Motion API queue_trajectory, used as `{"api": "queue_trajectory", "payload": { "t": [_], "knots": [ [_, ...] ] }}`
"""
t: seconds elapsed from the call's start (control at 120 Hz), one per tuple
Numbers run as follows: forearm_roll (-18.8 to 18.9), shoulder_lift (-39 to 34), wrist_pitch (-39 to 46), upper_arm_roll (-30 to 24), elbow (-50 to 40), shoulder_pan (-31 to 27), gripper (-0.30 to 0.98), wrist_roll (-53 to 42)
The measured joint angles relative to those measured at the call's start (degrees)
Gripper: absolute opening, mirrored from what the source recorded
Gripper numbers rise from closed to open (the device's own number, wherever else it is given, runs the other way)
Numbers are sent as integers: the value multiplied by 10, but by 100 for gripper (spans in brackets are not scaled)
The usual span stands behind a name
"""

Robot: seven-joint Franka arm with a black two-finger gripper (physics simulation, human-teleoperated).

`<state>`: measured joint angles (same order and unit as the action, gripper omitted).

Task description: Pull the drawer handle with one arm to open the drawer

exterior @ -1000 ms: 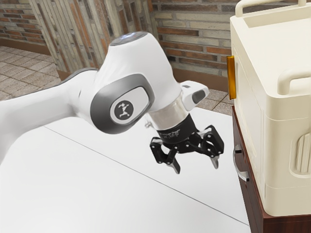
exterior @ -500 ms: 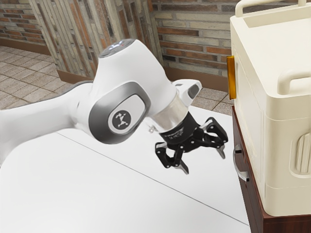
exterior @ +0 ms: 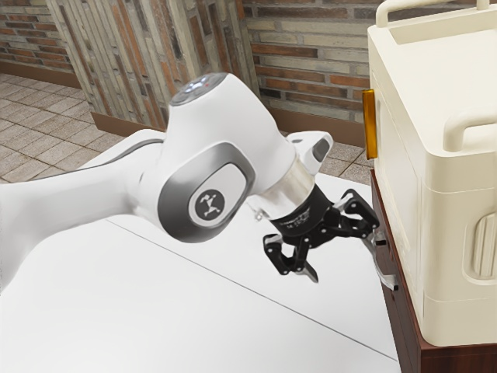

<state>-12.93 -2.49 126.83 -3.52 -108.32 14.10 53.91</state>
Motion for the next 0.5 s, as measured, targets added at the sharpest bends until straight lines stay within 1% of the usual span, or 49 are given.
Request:
{"api": "queue_trajectory", "payload": {
  "t": [0.5],
  "knots": [
    [-2,17,21,0,1,9,69,15]
  ]
}}
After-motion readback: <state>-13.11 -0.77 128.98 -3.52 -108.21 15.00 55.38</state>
